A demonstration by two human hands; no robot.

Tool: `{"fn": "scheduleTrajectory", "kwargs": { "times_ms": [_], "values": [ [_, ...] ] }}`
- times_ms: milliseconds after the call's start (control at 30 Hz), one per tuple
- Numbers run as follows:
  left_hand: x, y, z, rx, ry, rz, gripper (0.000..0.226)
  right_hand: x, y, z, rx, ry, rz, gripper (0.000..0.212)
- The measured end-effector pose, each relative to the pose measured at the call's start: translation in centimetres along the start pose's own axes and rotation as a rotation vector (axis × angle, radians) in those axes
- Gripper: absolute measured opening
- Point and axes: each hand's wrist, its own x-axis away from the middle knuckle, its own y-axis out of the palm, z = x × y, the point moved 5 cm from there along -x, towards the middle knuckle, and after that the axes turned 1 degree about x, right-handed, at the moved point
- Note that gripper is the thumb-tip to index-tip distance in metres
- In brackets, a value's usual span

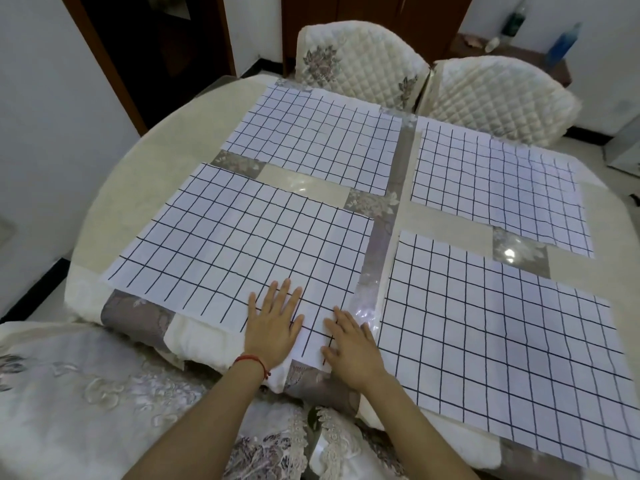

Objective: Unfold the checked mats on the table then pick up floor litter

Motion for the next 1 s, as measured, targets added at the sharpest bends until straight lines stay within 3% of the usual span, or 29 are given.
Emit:
{"fn": "scheduleTrajectory", "kwargs": {
  "times_ms": [133,233,467,700,867,1000],
  "values": [
    [-0.5,0.3,-0.2,-0.020,-0.002,-0.085,0.058,2.3,-3.1,0.6,-0.140,0.004,0.078,0.044],
    [-0.5,-1.7,0.4,0.090,-0.018,-0.121,0.057,4.6,-5.0,1.7,-0.153,0.023,0.117,0.044],
    [5.8,-7.4,3.1,0.358,0.066,0.064,0.040,11.6,-8.0,3.1,-0.178,0.005,0.271,0.041],
    [19.3,-9.8,7.4,0.536,0.044,0.368,0.030,23.9,-7.1,2.2,-0.311,-0.230,0.549,0.030],
    [30.5,-7.9,9.9,0.518,0.064,0.549,0.026,33.2,-4.3,2.2,-0.287,-0.372,0.695,0.024],
    [37.2,-2.4,8.1,0.513,-0.087,0.518,0.022,37.9,0.1,2.7,-0.304,-0.448,0.726,0.022]
  ]
}}
